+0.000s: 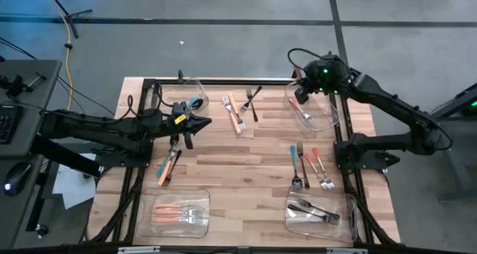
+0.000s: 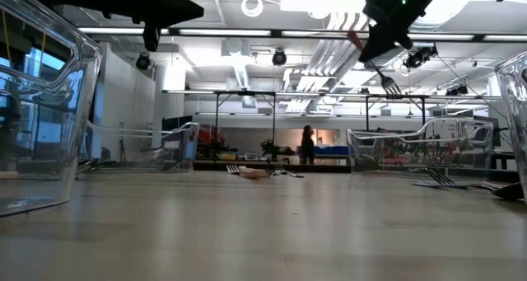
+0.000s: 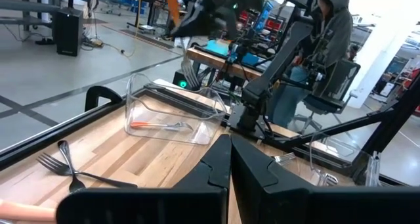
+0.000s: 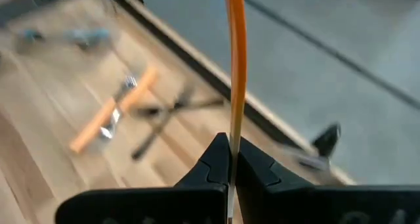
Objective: Sort silverware by color (type)
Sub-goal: Put the orange fork into the top right transparent bin
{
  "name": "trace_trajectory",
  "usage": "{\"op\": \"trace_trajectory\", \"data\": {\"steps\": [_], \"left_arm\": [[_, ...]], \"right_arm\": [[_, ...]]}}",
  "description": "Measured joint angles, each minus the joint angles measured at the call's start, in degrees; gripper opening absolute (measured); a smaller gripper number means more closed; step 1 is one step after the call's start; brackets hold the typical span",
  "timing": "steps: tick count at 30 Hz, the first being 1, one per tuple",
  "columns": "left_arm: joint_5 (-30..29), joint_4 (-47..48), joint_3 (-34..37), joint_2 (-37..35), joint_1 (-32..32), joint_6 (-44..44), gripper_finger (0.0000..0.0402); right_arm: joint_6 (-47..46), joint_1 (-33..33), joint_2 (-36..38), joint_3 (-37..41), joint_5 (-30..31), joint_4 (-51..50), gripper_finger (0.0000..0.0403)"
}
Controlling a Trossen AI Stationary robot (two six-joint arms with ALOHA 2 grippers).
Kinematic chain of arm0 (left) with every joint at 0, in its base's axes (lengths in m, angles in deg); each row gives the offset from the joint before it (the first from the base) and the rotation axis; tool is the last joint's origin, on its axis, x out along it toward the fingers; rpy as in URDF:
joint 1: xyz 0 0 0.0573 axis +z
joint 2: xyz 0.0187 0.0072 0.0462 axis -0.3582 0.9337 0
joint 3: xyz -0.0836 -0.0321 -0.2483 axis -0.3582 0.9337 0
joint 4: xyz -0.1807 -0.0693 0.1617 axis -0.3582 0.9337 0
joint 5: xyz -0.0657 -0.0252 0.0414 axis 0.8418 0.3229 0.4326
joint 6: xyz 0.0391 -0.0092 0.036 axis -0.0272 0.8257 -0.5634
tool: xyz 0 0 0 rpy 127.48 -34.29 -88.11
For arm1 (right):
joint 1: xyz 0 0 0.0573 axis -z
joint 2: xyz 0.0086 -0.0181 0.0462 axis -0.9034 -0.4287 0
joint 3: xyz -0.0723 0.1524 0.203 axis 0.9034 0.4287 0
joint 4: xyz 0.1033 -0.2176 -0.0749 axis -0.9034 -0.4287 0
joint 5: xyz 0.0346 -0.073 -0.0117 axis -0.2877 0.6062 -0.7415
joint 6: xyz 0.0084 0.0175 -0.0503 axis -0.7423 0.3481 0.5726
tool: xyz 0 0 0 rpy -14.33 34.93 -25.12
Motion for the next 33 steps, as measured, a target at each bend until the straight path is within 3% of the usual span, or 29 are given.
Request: {"op": "trace_trajectory", "data": {"steps": [7,19,33], "left_arm": [[-1.4,0.0,0.0,0.0,0.0,-0.1,0.0000],[-1.6,0.0,0.0,0.0,0.0,-0.1,0.0000],[-4.2,0.0,0.0,0.0,0.0,-0.5,0.0000]], "right_arm": [[1.8,3.8,-7.8,0.0,0.9,-11.7,0.0000],[1.6,8.7,-24.3,0.0,0.6,-15.5,0.0000],[3.9,12.2,-32.0,0.1,0.6,-18.4,0.0000]]}}
